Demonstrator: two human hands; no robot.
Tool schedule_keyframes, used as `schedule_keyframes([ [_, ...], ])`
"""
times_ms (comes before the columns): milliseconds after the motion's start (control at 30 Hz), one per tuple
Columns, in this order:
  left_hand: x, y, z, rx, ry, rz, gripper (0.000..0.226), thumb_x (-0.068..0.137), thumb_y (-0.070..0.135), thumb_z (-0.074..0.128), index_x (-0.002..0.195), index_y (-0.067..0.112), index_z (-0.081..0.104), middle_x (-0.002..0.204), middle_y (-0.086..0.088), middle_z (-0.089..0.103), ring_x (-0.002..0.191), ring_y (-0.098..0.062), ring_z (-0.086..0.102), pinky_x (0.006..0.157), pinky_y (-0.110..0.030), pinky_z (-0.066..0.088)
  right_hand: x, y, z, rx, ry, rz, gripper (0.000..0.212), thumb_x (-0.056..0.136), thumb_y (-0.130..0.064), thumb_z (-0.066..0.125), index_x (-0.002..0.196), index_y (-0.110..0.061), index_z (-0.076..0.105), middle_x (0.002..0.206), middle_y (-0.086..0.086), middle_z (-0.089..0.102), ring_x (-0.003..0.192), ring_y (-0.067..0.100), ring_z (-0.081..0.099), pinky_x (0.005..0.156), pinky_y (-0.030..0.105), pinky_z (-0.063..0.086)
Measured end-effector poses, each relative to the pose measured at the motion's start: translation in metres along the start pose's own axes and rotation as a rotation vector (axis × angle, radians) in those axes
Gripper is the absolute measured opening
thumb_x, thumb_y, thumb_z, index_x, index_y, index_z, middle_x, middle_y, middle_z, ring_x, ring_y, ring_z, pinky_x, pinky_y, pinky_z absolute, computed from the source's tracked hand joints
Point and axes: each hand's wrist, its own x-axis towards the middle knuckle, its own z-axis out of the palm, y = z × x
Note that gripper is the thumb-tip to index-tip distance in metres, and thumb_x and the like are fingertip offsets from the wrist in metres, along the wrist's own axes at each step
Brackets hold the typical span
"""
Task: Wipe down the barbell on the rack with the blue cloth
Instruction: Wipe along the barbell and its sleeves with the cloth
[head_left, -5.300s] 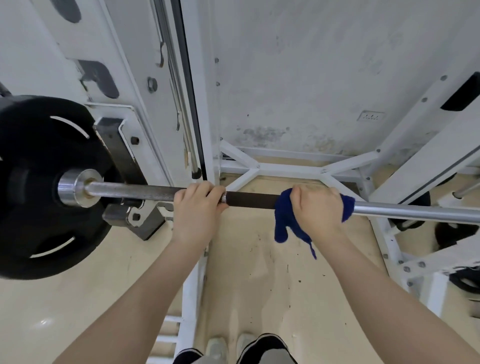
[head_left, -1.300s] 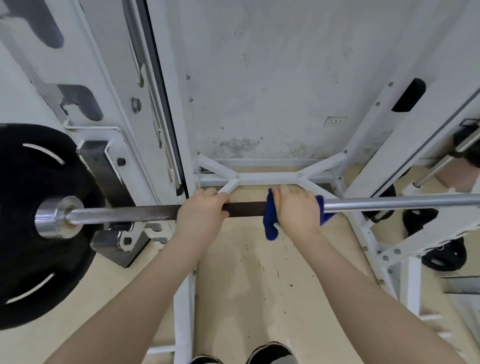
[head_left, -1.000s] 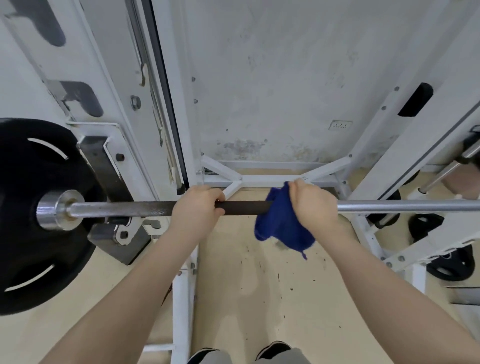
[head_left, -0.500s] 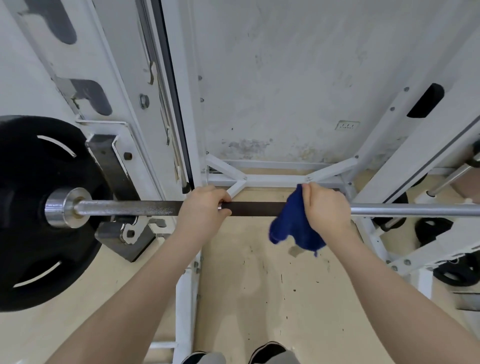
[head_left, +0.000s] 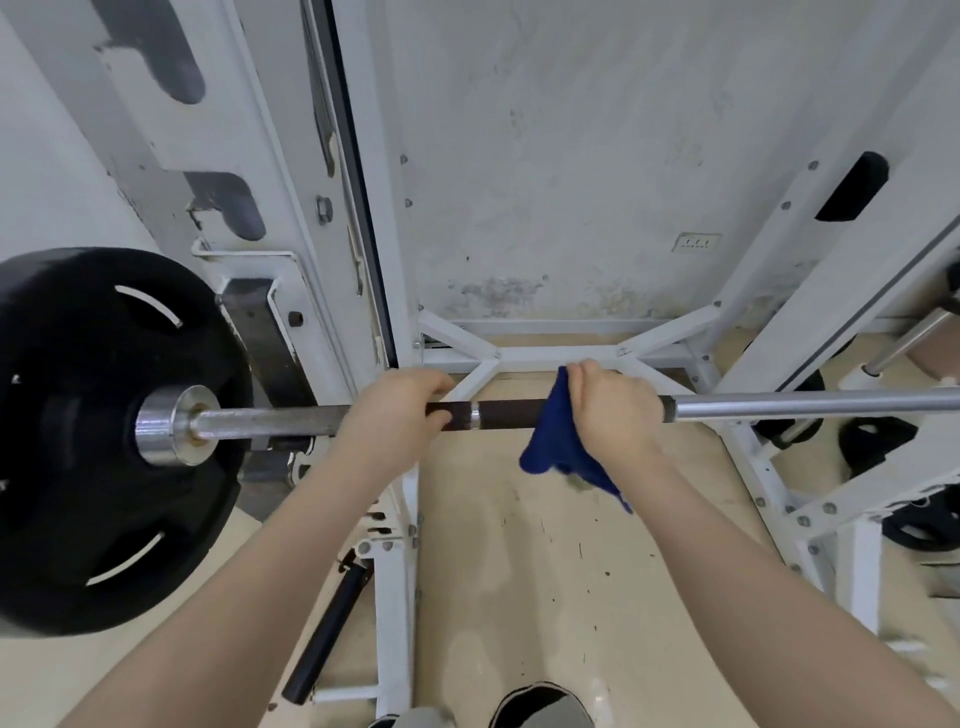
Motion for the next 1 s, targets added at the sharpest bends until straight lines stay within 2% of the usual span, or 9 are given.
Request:
schedule_keyframes([
  [133, -0.014, -0.035, -0.011, 0.269, 0.062, -0.051, 0.029, 0.090, 0.026, 0.055, 0.118, 0.023, 0.057, 0.105, 0.000, 0.063, 0.096, -0.021, 0.058, 0.081, -0.036, 0.048, -0.004, -0.075, -0.002, 0.101, 0.055, -0.121, 0.016, 0.087, -0.013, 0.048, 0.103, -0.014, 0.050, 0.079, 0.005, 0.063, 0.069, 0.028, 0.061, 0.059, 0.031, 0.037],
  [333, -0.015, -0.049, -0.011, 0.293, 0.047, 0.020, 0.023, 0.089, 0.022, 0.054, 0.111, 0.021, 0.060, 0.099, -0.001, 0.063, 0.092, -0.022, 0.057, 0.078, -0.038, 0.049, -0.004, -0.121, 0.002, 0.117, 0.138, -0.317, 0.022, 0.098, -0.030, 0.035, 0.106, -0.015, 0.049, 0.090, 0.004, 0.064, 0.080, 0.028, 0.061, 0.064, 0.034, 0.028],
  [500, -0.017, -0.055, -0.008, 0.228, 0.107, 0.070, 0.024, 0.088, 0.023, 0.058, 0.111, 0.019, 0.062, 0.097, -0.003, 0.064, 0.092, -0.022, 0.056, 0.077, -0.035, 0.046, 0.004, -0.080, 0.001, 0.105, 0.081, -0.076, 0.013, 0.093, -0.022, 0.044, 0.103, -0.014, 0.048, 0.083, 0.007, 0.064, 0.071, 0.030, 0.059, 0.059, 0.032, 0.037],
  [600, -0.016, -0.058, -0.004, 0.222, 0.125, 0.076, 0.027, 0.088, 0.023, 0.058, 0.114, 0.019, 0.062, 0.100, -0.004, 0.064, 0.097, -0.026, 0.056, 0.076, -0.035, 0.041, -0.001, -0.121, 0.003, 0.096, 0.088, -0.134, 0.002, 0.087, -0.018, 0.046, 0.088, -0.016, 0.046, 0.067, 0.001, 0.054, 0.057, 0.024, 0.050, 0.058, 0.031, 0.036],
  [667, -0.014, -0.060, -0.003, 0.237, 0.118, 0.077, 0.026, 0.089, 0.024, 0.057, 0.114, 0.019, 0.062, 0.100, -0.004, 0.064, 0.097, -0.026, 0.056, 0.075, -0.035, 0.042, -0.005, -0.141, 0.001, 0.144, 0.212, -0.183, 0.026, 0.087, -0.022, 0.032, 0.076, -0.015, 0.054, 0.054, 0.000, 0.053, 0.047, 0.023, 0.052, 0.054, 0.028, 0.033],
  [733, -0.014, -0.062, -0.003, 0.242, 0.104, 0.075, 0.026, 0.089, 0.024, 0.055, 0.114, 0.019, 0.061, 0.100, -0.004, 0.063, 0.097, -0.025, 0.056, 0.076, -0.036, 0.043, -0.004, -0.141, 0.002, 0.210, 0.251, -0.221, 0.039, 0.093, -0.028, 0.026, 0.080, -0.013, 0.059, 0.058, 0.003, 0.060, 0.055, 0.026, 0.059, 0.058, 0.029, 0.032],
  [833, -0.015, -0.060, -0.006, 0.226, 0.092, 0.076, 0.025, 0.090, 0.025, 0.055, 0.114, 0.022, 0.060, 0.102, -0.002, 0.062, 0.097, -0.023, 0.055, 0.078, -0.036, 0.044, -0.001, -0.104, 0.008, 0.198, 0.120, -0.138, 0.037, 0.101, -0.037, 0.026, 0.107, -0.012, 0.052, 0.092, 0.010, 0.067, 0.090, 0.032, 0.059, 0.069, 0.033, 0.033],
  [933, -0.018, -0.058, -0.007, 0.211, 0.104, 0.073, 0.024, 0.089, 0.023, 0.057, 0.113, 0.020, 0.062, 0.100, -0.003, 0.064, 0.095, -0.024, 0.055, 0.074, -0.035, 0.042, 0.001, -0.047, 0.011, 0.180, 0.181, 0.118, 0.036, 0.101, -0.036, 0.027, 0.100, -0.009, 0.051, 0.085, 0.014, 0.064, 0.088, 0.036, 0.058, 0.066, 0.035, 0.030],
  [1000, -0.018, -0.055, -0.006, 0.235, 0.116, 0.051, 0.022, 0.089, 0.021, 0.056, 0.110, 0.019, 0.063, 0.097, -0.004, 0.063, 0.092, -0.024, 0.055, 0.068, -0.033, 0.038, 0.000, -0.032, 0.014, 0.101, 0.191, 0.102, 0.025, 0.100, -0.027, 0.031, 0.100, -0.009, 0.049, 0.077, 0.009, 0.057, 0.080, 0.034, 0.057, 0.066, 0.037, 0.032],
])
